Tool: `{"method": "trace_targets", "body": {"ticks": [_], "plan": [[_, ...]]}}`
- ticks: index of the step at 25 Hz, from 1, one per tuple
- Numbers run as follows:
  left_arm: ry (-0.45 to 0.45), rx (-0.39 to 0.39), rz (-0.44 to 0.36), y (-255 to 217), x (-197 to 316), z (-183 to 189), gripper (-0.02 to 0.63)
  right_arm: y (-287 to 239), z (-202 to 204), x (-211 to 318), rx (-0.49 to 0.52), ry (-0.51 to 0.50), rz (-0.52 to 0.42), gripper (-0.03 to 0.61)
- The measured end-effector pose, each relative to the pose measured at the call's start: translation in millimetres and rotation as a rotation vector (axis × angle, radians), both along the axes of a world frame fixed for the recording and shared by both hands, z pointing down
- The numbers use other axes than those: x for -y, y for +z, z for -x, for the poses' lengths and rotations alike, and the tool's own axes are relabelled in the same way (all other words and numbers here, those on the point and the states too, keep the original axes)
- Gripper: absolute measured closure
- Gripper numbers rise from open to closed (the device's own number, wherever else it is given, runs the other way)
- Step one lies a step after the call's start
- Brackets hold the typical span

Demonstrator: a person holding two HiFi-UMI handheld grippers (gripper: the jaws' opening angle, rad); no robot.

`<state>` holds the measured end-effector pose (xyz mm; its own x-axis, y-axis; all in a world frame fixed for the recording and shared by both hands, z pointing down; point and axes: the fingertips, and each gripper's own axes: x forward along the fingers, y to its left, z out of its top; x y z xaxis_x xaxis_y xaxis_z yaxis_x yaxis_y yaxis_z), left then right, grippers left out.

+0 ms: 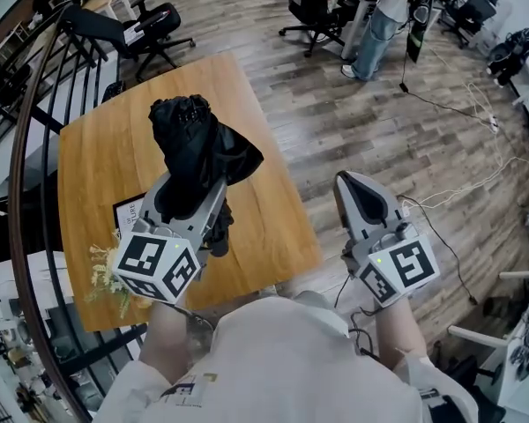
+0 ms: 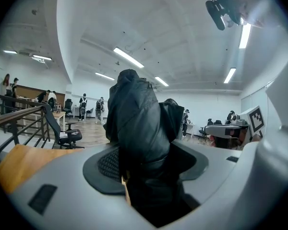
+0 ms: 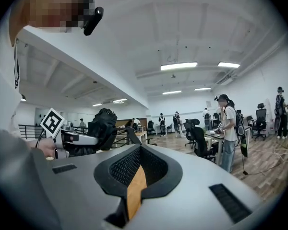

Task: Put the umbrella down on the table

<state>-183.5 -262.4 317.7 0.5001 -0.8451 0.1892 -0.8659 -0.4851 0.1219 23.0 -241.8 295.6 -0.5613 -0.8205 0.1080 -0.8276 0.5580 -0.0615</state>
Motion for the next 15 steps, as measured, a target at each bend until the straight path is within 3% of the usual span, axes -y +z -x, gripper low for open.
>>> {"method": "trace_targets", "body": {"ticks": [7,15], "plan": [[0.004,0.012,-0.007,10.6,13.0,-2.0,0.33,32.4,-4.0,12.9,0.072,0.005,0.079,0.552],[-0.045,0.029,0.1,43.3,23.8,3.2,0.33,49.7,-2.0,29.9,0.092,-0.054,0.15,0.552]]}}
